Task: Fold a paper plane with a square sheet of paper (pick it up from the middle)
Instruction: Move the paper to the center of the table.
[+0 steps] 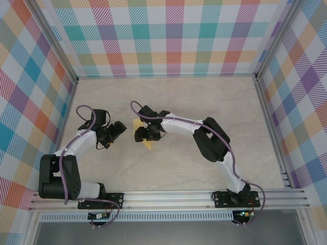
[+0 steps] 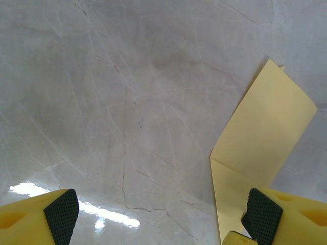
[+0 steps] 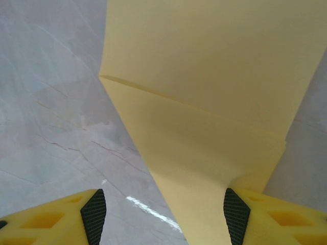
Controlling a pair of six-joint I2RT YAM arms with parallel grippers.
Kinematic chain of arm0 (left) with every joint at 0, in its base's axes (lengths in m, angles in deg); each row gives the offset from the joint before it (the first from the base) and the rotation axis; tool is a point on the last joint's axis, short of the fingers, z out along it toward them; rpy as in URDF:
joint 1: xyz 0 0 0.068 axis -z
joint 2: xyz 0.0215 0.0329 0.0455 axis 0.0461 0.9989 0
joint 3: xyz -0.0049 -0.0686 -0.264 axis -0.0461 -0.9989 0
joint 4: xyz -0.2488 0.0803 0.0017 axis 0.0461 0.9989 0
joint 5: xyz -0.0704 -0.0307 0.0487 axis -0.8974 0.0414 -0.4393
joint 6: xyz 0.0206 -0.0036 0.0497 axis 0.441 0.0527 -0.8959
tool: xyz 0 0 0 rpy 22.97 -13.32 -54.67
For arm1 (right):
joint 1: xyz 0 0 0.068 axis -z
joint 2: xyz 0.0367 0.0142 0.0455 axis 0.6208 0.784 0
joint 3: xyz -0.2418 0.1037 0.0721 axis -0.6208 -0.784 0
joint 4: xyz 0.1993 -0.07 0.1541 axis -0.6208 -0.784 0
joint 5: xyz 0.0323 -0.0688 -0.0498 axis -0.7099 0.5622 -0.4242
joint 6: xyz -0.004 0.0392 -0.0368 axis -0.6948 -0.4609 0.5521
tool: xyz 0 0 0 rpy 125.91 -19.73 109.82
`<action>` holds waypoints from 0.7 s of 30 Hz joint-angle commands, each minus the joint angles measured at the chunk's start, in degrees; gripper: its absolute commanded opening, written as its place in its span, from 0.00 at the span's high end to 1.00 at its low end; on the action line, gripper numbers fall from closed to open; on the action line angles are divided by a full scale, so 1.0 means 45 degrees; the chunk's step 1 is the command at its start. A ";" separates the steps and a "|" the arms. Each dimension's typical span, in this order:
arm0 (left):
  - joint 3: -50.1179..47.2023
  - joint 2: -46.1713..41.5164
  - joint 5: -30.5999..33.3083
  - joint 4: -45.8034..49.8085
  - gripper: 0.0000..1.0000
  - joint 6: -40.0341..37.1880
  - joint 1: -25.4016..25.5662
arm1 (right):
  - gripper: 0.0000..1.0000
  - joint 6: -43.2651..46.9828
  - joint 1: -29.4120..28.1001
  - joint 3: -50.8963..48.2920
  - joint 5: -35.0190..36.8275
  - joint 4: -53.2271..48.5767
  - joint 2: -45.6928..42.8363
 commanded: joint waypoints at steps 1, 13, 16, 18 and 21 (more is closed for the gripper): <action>-0.0081 -0.0300 -0.0428 -0.0174 0.11 -0.0301 -0.0127 | 0.36 0.1180 0.0039 0.0171 0.0210 -0.0742 0.0240; -0.0180 -0.0374 -0.1870 -0.0345 0.10 -0.0565 -0.0136 | 0.37 0.6943 0.0923 -0.3610 -0.1670 -0.0510 -0.2010; -0.0336 -0.0353 -0.2315 -0.0641 0.10 -0.0573 -0.0086 | 0.37 0.7397 0.1188 -0.4137 -0.1692 -0.0429 -0.2848; -0.0430 -0.0315 -0.2505 -0.0822 0.10 -0.0559 0.0015 | 0.36 0.6699 0.1211 -0.4140 -0.1447 -0.0015 -0.3296; -0.0671 -0.0409 -0.2841 -0.1245 0.09 -0.0606 0.0334 | 0.35 0.4114 0.1212 -0.4386 -0.1159 0.1420 -0.3908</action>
